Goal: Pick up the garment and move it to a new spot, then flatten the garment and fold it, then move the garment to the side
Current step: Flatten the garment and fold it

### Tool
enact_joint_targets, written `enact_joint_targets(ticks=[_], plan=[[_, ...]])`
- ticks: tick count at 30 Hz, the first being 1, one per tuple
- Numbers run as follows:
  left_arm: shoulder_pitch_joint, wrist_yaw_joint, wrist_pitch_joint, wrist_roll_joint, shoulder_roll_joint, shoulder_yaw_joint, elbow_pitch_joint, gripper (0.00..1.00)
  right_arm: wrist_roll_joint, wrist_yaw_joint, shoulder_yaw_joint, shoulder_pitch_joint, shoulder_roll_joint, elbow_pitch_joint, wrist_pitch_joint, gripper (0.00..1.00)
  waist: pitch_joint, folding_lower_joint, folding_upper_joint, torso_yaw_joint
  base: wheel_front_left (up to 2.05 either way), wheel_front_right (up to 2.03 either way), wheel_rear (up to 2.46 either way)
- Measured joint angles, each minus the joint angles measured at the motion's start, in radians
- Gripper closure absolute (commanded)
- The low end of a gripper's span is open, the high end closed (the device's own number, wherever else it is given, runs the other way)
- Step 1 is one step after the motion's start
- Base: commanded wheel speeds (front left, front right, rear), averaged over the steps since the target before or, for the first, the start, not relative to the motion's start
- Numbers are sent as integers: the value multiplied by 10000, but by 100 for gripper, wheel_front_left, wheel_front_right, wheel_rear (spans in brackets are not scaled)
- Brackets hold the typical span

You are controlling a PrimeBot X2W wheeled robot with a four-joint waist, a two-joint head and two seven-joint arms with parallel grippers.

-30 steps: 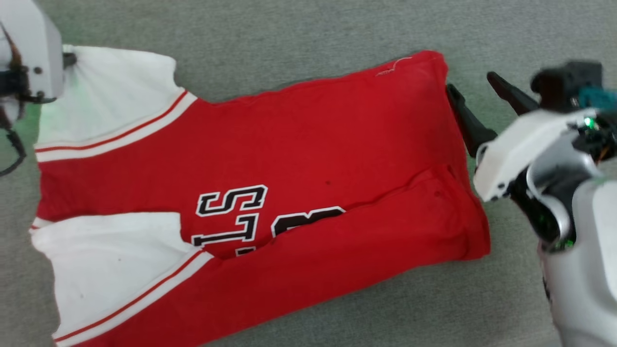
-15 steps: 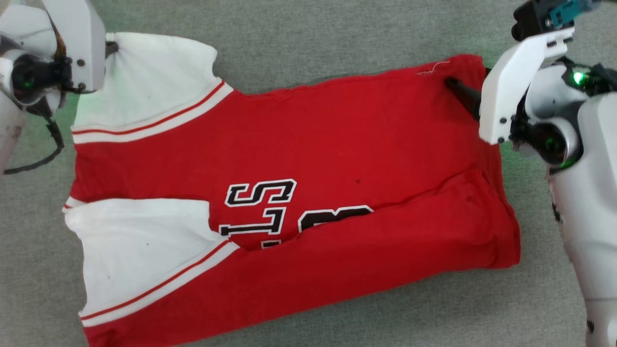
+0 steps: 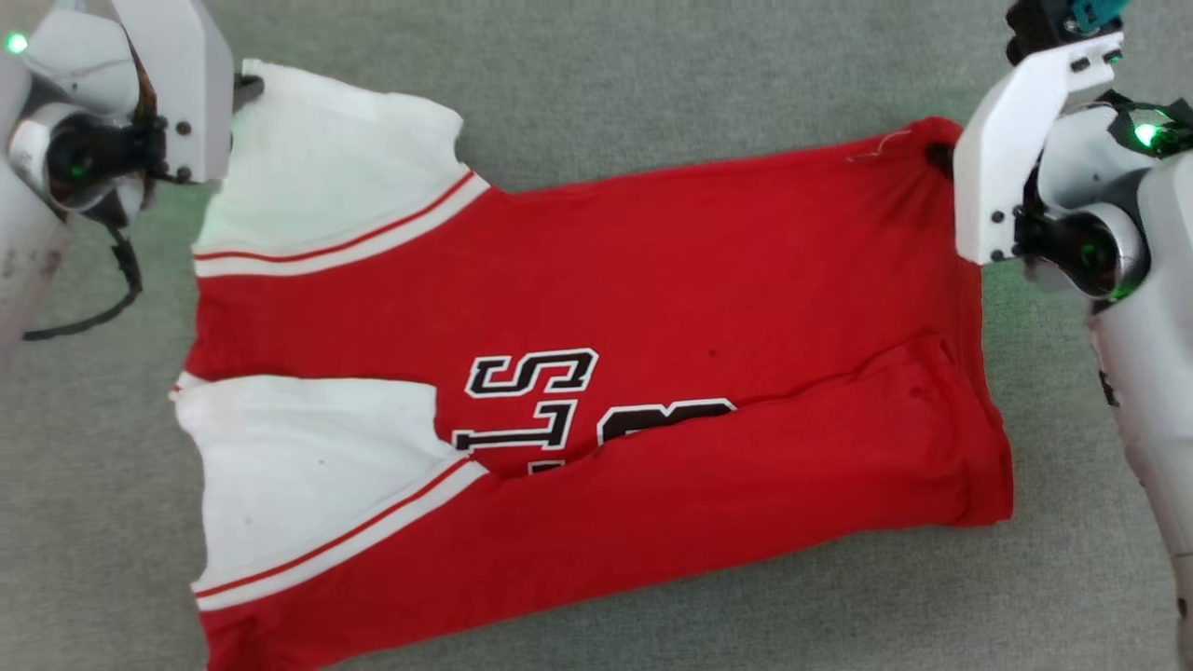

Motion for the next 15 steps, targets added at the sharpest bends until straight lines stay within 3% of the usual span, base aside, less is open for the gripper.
enact_joint_targets(ticks=[10,15], plan=[[-78,19,395,19,767,-316,-1469,100,431,0,533,1120,-1076,-1565,-186,100,-872,0,0,391,0,0,0],[340,688,821,96,1448,-510,-3200,100,876,0,648,2127,-1636,-2930,320,100,-1335,0,0,617,0,0,0]])
